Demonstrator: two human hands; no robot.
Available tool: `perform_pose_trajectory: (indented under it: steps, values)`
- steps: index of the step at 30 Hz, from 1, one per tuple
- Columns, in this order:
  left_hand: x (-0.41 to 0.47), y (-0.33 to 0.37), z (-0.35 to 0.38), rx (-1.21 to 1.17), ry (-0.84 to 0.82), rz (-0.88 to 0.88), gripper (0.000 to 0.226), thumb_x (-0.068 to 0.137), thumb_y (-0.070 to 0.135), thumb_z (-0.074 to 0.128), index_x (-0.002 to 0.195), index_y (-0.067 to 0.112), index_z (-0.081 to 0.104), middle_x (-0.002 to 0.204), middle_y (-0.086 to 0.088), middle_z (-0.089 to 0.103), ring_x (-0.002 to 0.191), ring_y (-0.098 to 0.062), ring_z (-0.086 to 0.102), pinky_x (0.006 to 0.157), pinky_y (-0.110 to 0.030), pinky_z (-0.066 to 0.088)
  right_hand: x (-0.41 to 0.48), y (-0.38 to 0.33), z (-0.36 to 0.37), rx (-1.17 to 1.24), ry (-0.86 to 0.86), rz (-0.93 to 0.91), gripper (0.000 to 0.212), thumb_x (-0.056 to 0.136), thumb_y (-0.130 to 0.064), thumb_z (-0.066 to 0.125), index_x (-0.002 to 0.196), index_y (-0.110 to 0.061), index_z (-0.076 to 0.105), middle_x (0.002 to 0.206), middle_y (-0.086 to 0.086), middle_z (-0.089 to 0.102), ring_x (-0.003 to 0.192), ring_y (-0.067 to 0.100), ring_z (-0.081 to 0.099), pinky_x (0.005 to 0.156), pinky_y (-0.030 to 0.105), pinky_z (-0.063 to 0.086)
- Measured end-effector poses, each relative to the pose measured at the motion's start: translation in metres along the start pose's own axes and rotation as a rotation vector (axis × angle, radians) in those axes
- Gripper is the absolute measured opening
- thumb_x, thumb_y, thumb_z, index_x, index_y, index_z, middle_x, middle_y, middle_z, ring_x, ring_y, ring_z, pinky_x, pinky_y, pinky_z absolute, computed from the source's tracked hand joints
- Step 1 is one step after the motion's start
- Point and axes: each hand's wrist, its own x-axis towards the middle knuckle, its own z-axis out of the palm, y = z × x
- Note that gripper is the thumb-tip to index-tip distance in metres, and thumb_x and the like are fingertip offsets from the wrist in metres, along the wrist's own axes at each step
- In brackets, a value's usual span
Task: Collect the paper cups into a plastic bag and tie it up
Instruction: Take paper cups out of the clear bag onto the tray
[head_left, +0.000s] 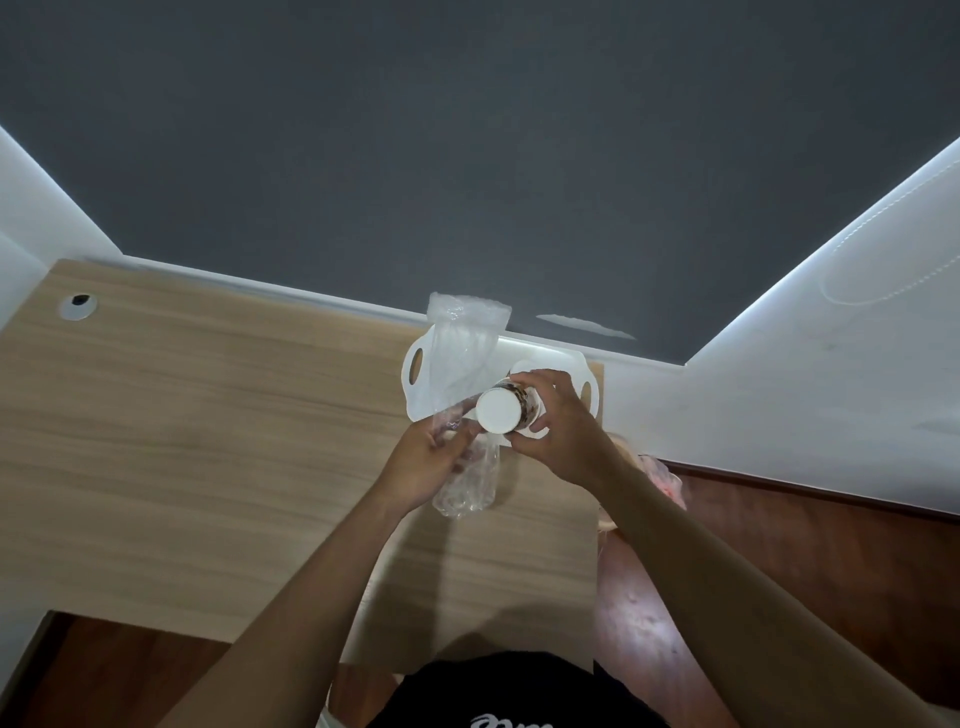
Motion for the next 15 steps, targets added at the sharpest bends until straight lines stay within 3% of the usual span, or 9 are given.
perform_pose_trajectory:
  steps: [4,7,11,15]
  values:
    - [0.002,0.012,-0.001,-0.014,-0.019,0.013,0.038,0.112,0.031,0.068,0.147,0.045,0.068,0.122,0.005,0.086,0.086,-0.007,0.079,0.088,-0.033,0.065,0.017,0.0,-0.007,-0.032,0.108,-0.007,0.082,0.074,-0.038,0.095,0.147,-0.034,0.057,0.152,-0.008,0.056,0.128,0.007,0.057,0.096,0.043,0.066]
    - [0.003,0.014,-0.001,-0.028,0.002,0.014,0.04,0.113,0.028,0.067,0.152,0.035,0.067,0.123,0.007,0.086,0.082,-0.008,0.075,0.087,-0.038,0.064,0.029,0.01,-0.009,-0.067,0.207,0.049,0.081,0.073,-0.053,0.087,0.145,-0.038,0.053,0.15,-0.011,0.059,0.132,0.02,0.063,0.1,0.06,0.061]
    - [0.002,0.011,-0.006,-0.019,0.006,0.011,0.04,0.112,0.029,0.068,0.152,0.035,0.068,0.123,0.007,0.086,0.087,-0.017,0.072,0.086,-0.042,0.064,0.044,0.019,-0.005,-0.024,0.211,0.192,0.082,0.079,-0.048,0.092,0.148,-0.032,0.051,0.152,-0.001,0.062,0.135,0.028,0.064,0.11,0.059,0.056]
    - [-0.001,0.006,-0.01,-0.055,-0.01,0.001,0.042,0.111,0.023,0.07,0.152,0.032,0.069,0.119,0.008,0.085,0.088,-0.021,0.072,0.079,-0.035,0.063,0.053,0.03,0.004,0.015,0.157,0.311,0.078,0.084,-0.053,0.083,0.152,-0.034,0.049,0.152,0.002,0.064,0.141,0.031,0.058,0.119,0.064,0.045]
